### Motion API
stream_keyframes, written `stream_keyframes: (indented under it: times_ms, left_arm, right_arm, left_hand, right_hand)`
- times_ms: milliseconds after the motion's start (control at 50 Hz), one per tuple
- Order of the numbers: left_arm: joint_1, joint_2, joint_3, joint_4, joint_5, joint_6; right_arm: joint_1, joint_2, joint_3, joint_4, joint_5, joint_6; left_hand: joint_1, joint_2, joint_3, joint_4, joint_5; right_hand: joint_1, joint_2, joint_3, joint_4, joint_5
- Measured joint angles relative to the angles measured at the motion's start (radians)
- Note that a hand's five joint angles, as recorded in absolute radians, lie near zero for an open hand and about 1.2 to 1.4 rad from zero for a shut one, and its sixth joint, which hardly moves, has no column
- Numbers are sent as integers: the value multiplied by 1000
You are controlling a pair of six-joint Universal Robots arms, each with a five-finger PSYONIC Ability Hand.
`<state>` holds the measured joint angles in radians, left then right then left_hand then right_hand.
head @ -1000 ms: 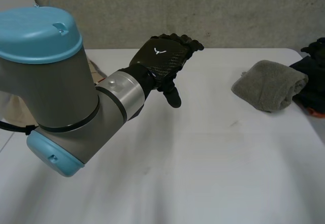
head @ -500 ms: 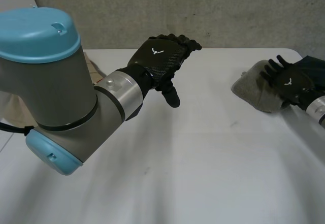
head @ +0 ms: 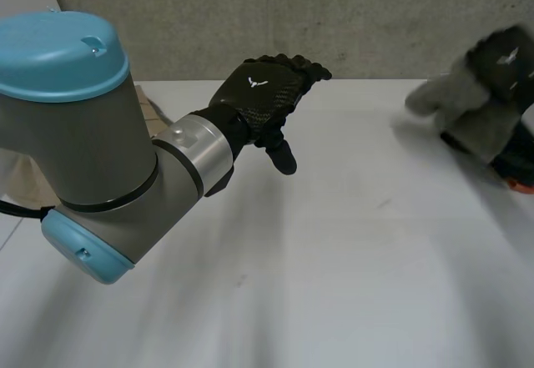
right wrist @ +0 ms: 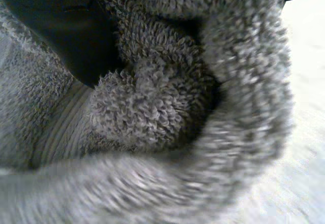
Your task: Fold the laundry.
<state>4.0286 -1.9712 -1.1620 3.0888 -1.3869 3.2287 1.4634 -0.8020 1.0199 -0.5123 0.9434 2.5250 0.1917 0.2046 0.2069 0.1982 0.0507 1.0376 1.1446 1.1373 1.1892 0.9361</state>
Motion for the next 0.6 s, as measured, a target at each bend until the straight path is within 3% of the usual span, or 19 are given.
stream_keyframes:
  times_ms: [80,140,320,460,600]
  left_arm:
    - [0,1,0,-1,0,-1]
    - [1,1,0,-1,0,-1]
    - [-7,-3,0,0,6,-2]
    - [-14,-3,-6,1,10,-1]
    - [-9,0,-8,3,11,-1]
  right_arm:
    - [-37,-10,-93,13,144,198]
    - [-76,5,-145,72,179,240]
    - [-181,113,-189,185,167,240]
    - [-226,198,-133,169,137,187]
    - [-247,183,-65,121,128,160]
  left_hand:
    - [0,0,0,0,0]
    - [0,0,0,0,0]
    - [0,0,0,0,0]
    - [0,0,0,0,0]
    - [0,0,0,0,0]
  right_hand:
    - [0,0,18,1,13]
    - [0,0,18,4,14]
    - [0,0,24,4,14]
    - [0,4,33,7,35]
    - [0,10,37,9,35]
